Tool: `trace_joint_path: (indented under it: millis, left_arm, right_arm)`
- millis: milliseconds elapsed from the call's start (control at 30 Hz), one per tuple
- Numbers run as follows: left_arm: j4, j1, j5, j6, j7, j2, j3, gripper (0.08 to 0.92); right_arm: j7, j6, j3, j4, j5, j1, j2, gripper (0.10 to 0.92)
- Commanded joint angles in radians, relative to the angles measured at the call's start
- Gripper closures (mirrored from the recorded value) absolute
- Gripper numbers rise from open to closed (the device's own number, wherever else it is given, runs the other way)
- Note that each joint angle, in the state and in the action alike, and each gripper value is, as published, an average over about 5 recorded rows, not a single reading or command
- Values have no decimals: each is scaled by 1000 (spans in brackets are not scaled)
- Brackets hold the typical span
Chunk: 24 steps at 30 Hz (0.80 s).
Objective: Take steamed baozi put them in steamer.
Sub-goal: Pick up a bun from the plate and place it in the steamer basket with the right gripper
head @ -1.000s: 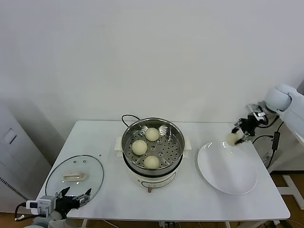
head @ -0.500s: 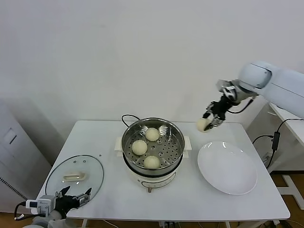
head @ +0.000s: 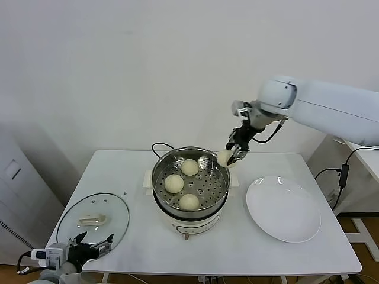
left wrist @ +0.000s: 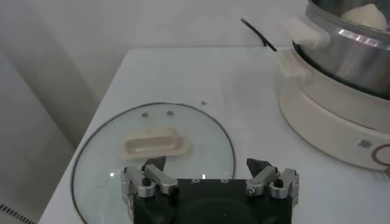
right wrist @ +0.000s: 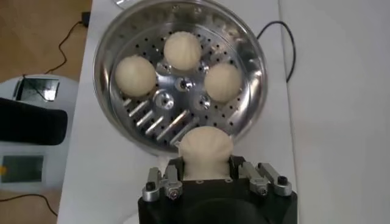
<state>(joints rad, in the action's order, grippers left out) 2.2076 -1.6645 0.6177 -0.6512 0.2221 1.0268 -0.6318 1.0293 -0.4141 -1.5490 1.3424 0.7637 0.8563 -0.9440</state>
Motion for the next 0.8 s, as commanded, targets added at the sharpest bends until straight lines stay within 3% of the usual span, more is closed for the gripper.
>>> trace_joint_path:
  millis: [33, 800]
  left_arm:
    - [-2, 0, 1, 1, -1, 0, -1, 177]
    - [-16, 1, 6, 5, -2, 5, -5, 177]
  right_arm:
    - [-61, -49, -23, 18, 29, -35, -72, 554]
    - [-118, -61, 23, -10, -59, -212, -106, 554]
